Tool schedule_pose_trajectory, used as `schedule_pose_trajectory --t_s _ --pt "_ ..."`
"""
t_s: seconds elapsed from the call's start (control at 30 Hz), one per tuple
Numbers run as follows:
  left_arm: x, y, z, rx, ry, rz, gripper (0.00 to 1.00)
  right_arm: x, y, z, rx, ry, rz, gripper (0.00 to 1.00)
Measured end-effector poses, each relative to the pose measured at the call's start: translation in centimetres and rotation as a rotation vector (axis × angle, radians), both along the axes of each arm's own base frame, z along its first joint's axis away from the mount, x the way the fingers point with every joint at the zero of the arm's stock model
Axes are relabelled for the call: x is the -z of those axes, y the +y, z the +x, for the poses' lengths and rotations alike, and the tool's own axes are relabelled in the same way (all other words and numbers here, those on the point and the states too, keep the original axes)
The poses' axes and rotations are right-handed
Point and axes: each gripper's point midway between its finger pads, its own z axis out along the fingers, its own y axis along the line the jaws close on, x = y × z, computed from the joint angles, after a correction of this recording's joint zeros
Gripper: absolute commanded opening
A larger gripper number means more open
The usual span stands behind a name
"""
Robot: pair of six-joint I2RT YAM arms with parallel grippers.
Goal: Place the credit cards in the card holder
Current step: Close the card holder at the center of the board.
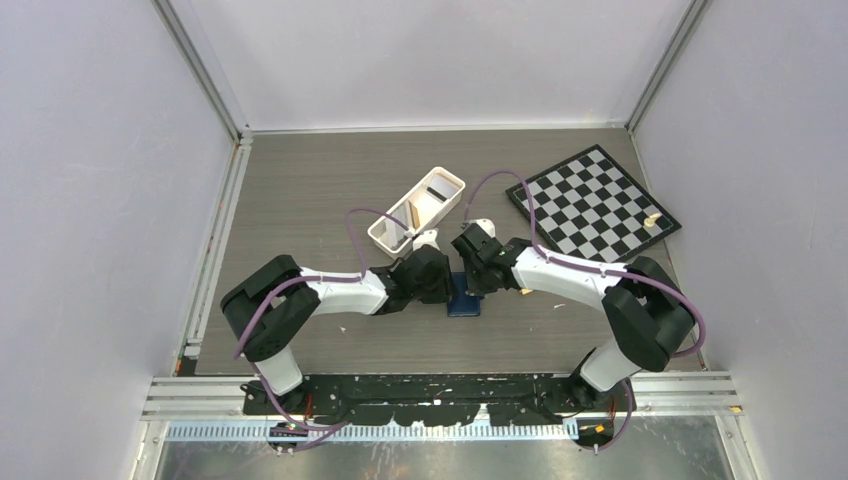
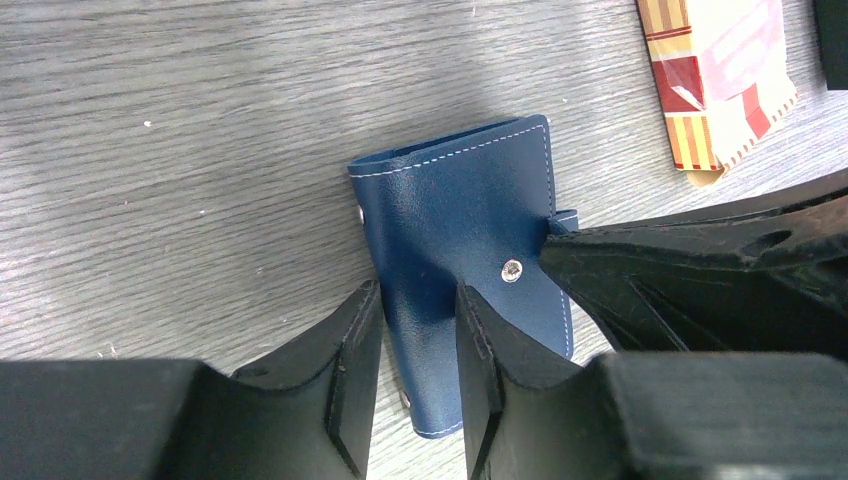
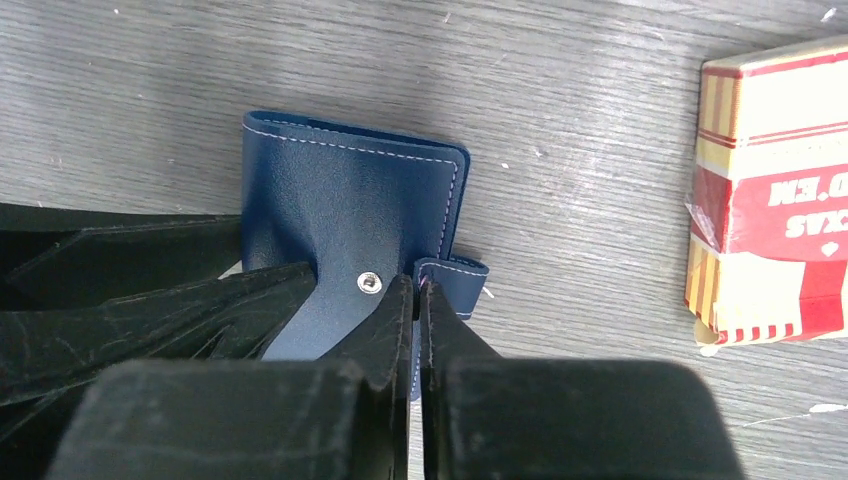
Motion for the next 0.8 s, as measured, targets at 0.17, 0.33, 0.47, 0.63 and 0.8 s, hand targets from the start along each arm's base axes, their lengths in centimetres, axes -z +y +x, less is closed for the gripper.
schedule_pose_trajectory --t_s 0.17,0.33,0.47,0.63,0.8 --pt "0.0 0.0 0.0 0.001 0.000 0.000 0.33 0.0 -0.1 0.0 0.003 -0.001 -0.005 0.01" --pt "0.0 -0.1 0.0 0.002 0.000 -0.003 0.33 -0.6 0.2 -0.1 -0.004 -0.007 0.022 0.01" --pt "0.0 -0.2 0.0 0.004 -0.001 -0.008 0.33 -1.7 0.9 -0.1 -0.025 -0.019 0.071 0.00" --pt "0.0 -0.3 0.0 0.005 -0.001 -0.009 0.33 -1.5 1.1 -0.3 -0.044 0.005 0.085 0.00" --pt "0.0 -0.3 0.0 0.005 -0.001 -0.009 0.33 -0.8 1.4 -0.6 -0.055 0.028 0.088 0.01"
